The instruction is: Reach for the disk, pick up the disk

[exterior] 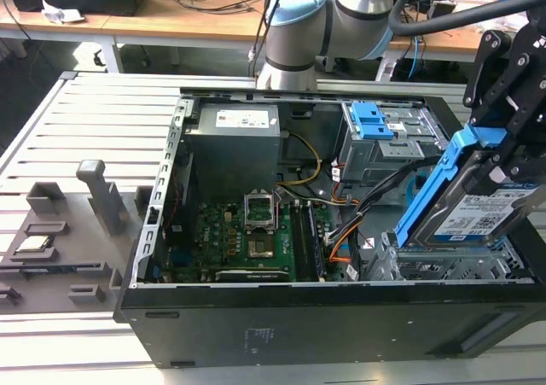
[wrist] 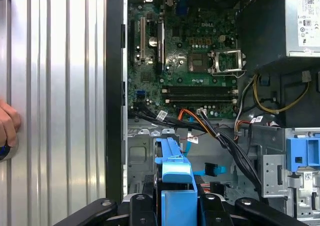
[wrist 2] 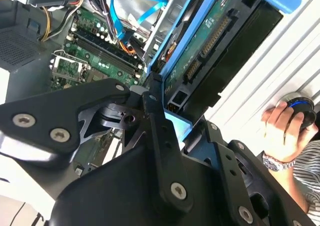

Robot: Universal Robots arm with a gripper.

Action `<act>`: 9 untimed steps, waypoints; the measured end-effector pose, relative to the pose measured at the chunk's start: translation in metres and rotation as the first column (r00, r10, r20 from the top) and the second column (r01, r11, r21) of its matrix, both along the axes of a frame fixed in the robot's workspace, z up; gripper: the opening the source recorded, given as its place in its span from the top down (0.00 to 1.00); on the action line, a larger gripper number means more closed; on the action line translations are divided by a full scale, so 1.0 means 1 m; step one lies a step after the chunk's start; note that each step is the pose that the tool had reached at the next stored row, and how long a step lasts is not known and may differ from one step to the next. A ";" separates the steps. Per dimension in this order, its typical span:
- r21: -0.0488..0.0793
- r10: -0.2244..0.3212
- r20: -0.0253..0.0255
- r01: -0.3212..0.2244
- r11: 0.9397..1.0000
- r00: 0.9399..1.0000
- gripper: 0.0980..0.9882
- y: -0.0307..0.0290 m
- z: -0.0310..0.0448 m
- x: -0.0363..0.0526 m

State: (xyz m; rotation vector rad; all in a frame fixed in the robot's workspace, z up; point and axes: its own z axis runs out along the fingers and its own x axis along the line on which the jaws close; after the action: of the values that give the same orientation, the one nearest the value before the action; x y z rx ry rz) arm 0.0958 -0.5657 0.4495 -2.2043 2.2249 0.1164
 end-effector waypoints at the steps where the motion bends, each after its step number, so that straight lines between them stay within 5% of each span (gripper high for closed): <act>1: 0.000 0.004 0.000 -0.004 1.000 1.000 0.70 0.0001 -0.0002 -0.0006; 9: 0.000 0.004 0.000 -0.004 1.000 1.000 0.70 0.0005 -0.0004 -0.0006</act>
State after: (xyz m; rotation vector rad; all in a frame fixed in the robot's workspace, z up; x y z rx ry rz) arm 0.0952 -0.5652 0.4491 -2.2087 2.2208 0.1164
